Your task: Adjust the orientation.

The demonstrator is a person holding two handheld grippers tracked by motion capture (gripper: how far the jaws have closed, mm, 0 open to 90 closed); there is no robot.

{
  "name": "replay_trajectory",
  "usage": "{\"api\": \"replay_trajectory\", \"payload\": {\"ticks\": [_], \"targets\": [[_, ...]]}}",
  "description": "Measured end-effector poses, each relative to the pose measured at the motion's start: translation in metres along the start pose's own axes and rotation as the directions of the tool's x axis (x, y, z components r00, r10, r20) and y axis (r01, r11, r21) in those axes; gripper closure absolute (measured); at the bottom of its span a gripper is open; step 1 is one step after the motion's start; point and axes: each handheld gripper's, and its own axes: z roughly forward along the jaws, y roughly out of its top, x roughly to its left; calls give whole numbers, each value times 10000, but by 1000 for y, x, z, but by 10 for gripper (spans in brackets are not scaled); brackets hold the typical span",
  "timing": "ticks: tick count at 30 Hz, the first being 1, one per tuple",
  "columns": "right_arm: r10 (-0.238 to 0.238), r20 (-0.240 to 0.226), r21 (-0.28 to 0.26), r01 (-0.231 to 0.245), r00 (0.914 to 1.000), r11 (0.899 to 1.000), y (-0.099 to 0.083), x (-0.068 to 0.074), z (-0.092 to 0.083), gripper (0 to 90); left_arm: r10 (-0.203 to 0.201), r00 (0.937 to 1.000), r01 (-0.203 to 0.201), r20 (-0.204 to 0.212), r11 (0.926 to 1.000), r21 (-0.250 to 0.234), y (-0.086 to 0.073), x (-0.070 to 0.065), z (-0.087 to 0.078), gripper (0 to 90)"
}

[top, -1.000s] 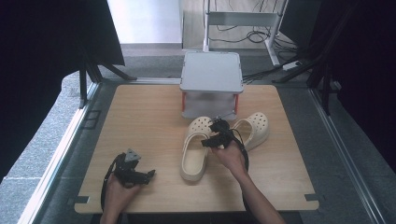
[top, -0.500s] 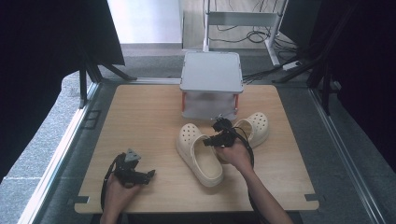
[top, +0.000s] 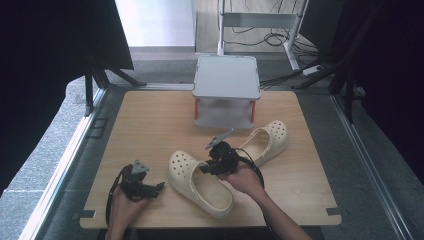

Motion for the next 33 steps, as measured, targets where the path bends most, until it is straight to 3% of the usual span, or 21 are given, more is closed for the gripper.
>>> {"api": "replay_trajectory", "payload": {"ticks": [4,11,16,20,26,30,33], "targets": [[-349,285,249,342,9990,9991,-8,3,13,762,-119,9999,119,-122,9999,9,-4,7,-4,4],[-525,300,162,520,9982,9985,-17,-4,14,749,-131,9998,132,-137,9999,21,-5,8,-4,1],[-773,248,195,769,9967,9969,-14,-1,7,556,-130,9998,131,-151,9999,27,-4,8,-4,0],[-857,350,-95,861,9957,9962,-9,-1,-10,493,-146,9998,146,-140,9999,40,-4,8,-4,0],[-545,756,-322,570,9957,9979,-14,-10,-33,367,-171,9997,172,-178,9998,26,-4,7,-3,0],[110,1184,-468,-55,9929,9989,-22,-22,-46,293,-174,9997,175,-180,9998,41,-4,8,-3,0],[594,1573,-534,-515,9858,9972,-31,-32,-58,248,-144,9997,145,-196,9999,34,-4,8,-3,0]]}}
